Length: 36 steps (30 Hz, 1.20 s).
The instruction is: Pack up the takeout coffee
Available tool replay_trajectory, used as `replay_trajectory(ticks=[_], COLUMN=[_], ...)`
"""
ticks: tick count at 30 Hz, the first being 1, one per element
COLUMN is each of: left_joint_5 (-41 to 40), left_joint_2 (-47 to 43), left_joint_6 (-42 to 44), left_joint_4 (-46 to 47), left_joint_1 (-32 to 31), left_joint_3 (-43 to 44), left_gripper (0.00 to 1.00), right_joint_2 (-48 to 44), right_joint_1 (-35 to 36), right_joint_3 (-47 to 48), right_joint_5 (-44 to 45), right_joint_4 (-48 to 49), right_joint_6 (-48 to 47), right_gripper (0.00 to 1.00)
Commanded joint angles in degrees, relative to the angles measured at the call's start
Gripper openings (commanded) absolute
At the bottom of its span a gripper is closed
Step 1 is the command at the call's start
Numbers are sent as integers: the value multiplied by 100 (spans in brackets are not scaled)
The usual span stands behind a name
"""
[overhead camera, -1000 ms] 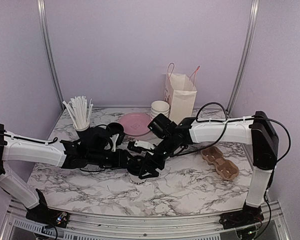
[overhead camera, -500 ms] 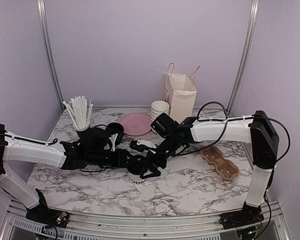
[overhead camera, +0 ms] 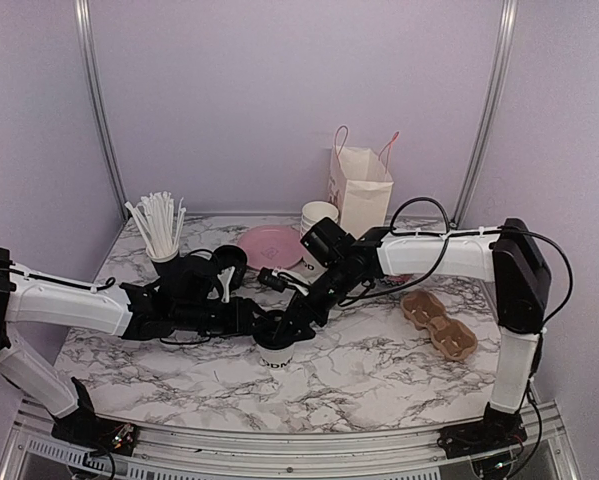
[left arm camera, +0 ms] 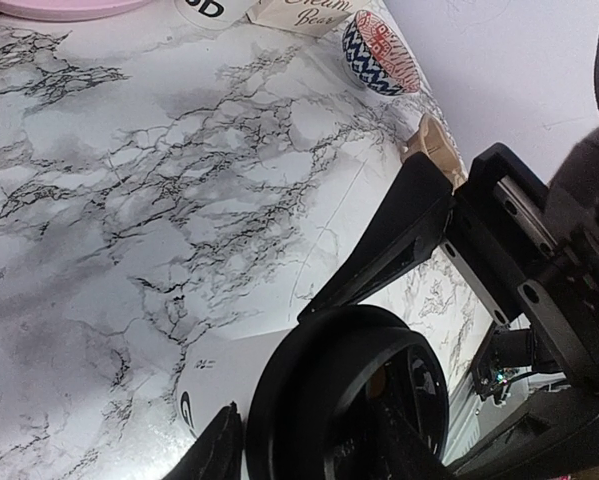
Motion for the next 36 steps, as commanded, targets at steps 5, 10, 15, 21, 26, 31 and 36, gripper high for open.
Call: replay_trajectory(ticks=[5, 10, 15, 21, 26, 31, 36], left_joint_5=[109, 84, 77, -158, -559, -1102, -1946], left_joint_2=[104, 77, -27, -387, -591, -961, -1408], left_joint_6=[23, 54, 250, 810, 1237, 1603, 1603], left_joint_4=[-587, -603, -713, -1173, -1730, -2146, -2409], left_joint_1=[-36, -35, -40, -42, -43, -25, 72], left_joint_3=[-222, -267, -57, 751, 1182, 1394, 1385], left_gripper=[45, 45, 46, 70, 81, 83, 83], right_joint_2=[235, 293, 20, -491, -678, -803, -754], right_joint_1=[95, 181, -59, -601, -634, -413, 9], right_joint_3=[-71, -378, 18, 594, 769, 700, 621], right_joint_5=[1619, 2181, 1117, -345, -336, 320, 1330], right_joint_4=[15, 81, -160, -472, -796, -847, -639], right_joint_6=[-143, -301, -531, -779, -1302, -2072, -2910], right_gripper=[78, 76, 77, 96, 99, 91, 96])
